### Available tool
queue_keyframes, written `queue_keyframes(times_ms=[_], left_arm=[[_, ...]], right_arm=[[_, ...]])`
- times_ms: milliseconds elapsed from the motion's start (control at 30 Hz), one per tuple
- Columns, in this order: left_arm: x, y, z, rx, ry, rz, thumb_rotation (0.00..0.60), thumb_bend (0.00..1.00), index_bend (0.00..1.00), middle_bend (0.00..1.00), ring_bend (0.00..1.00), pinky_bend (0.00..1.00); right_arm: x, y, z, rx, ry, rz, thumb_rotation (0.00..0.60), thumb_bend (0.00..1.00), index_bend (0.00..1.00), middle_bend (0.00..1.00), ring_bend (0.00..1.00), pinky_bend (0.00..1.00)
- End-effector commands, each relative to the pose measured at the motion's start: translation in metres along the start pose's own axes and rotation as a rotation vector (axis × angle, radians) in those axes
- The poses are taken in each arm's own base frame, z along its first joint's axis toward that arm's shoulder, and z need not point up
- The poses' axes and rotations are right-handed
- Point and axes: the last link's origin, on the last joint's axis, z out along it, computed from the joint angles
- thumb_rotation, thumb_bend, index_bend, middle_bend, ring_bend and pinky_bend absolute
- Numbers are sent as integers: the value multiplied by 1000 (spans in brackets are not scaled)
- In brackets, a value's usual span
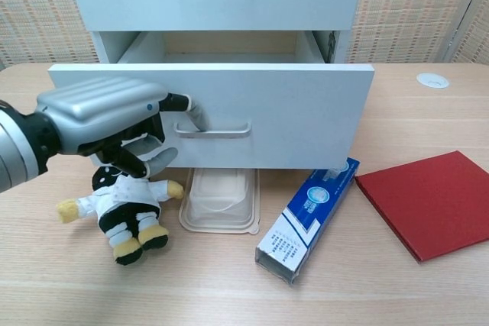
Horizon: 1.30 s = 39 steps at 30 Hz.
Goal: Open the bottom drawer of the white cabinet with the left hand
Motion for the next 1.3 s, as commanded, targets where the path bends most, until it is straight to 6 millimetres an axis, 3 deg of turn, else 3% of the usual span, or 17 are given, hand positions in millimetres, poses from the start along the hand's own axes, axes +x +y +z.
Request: queue_keyframes(times_ms=[33,467,833,1100,1300], left_arm=[[-1,1,-2,-2,-3,-1,600,500,265,907,980,994],[0,7,-14,-10,-2,-14,600,500,265,907,979,994],[16,9,-20,-44,90,-61,600,498,267,906,979,994],[37,7,-38,-102,256,-138,600,499,445,905,978,991],[54,-10,-49,-75,343,-154,600,498,526,906,977,990]], right_arm=[[0,0,0,-1,0,0,600,306,162,281,237,320],[-1,1,-2,-4,0,4,600,306,162,281,237,320],[-3,1,-2,-5,-4,9,600,307,162,281,237,320],[-3,0,-1,-1,-3,10,600,307,162,281,237,320],[-2,-2,-1,3,-2,11,600,307,162,281,237,320]])
